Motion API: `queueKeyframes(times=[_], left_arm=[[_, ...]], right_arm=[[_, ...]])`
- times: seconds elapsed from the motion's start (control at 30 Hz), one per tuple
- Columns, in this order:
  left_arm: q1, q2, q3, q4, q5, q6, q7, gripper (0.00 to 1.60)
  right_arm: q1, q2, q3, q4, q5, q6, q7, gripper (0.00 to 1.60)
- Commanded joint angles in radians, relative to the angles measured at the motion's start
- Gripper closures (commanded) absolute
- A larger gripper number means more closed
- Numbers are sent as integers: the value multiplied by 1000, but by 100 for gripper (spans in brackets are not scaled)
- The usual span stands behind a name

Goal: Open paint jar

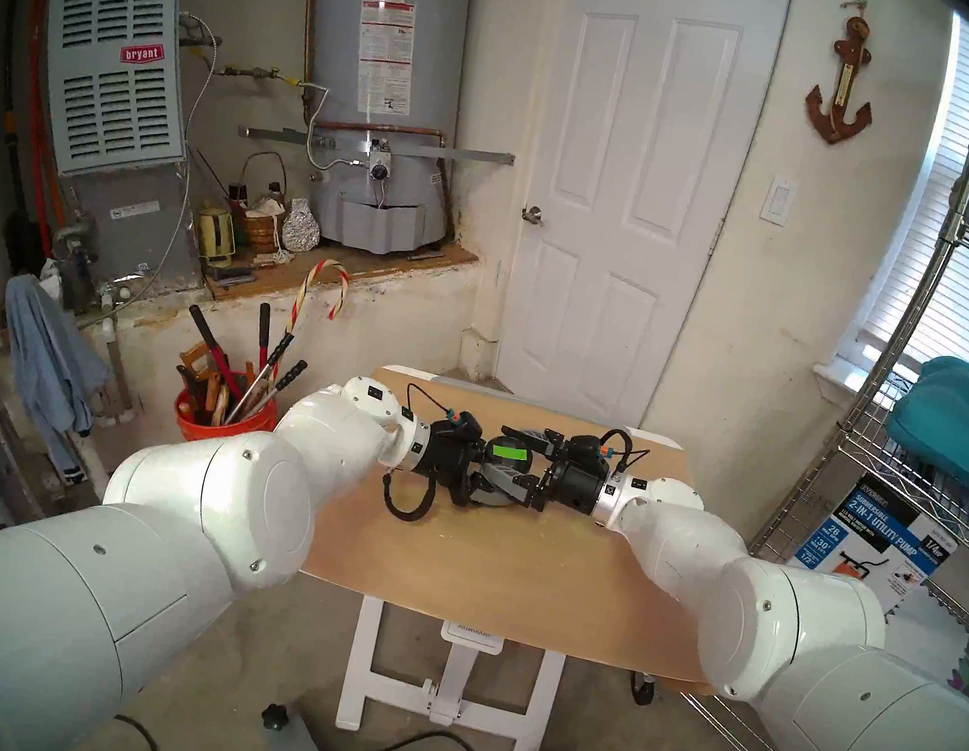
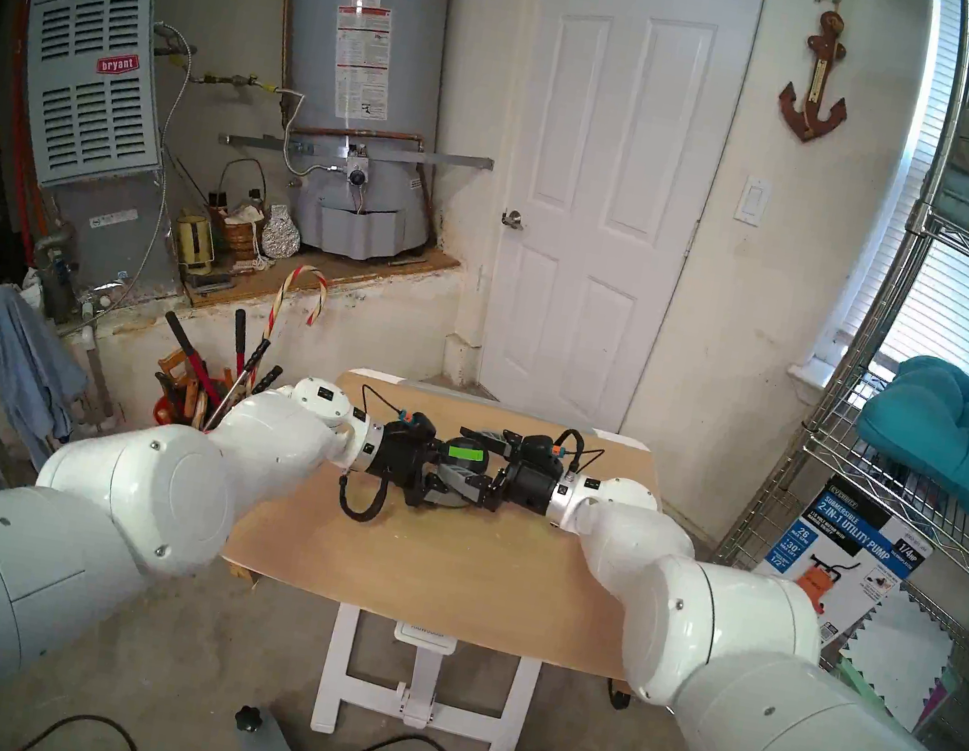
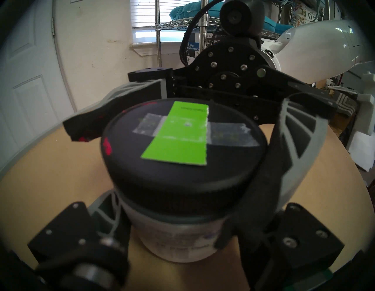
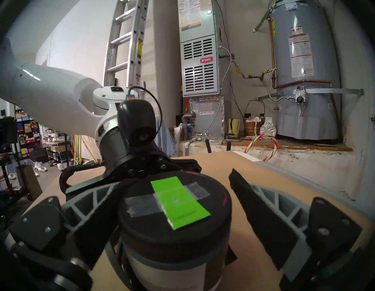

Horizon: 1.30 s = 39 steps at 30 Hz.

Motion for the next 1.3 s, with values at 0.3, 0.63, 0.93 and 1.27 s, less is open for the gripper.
queueKeyframes(times=[0.3,0.63,0.93,1.27], left_arm=[[-27,2,-8,-11,-2,7,2,160],[-28,8,-12,-11,-2,6,-7,160],[-33,18,-10,-10,2,-12,-29,160],[-49,27,6,-3,17,-29,-65,160]], right_arm=[[37,-4,15,-10,11,12,114,90],[42,8,12,-15,1,8,123,160],[61,15,-7,-26,-23,-5,122,160],[88,11,-58,-36,-57,-12,117,160]])
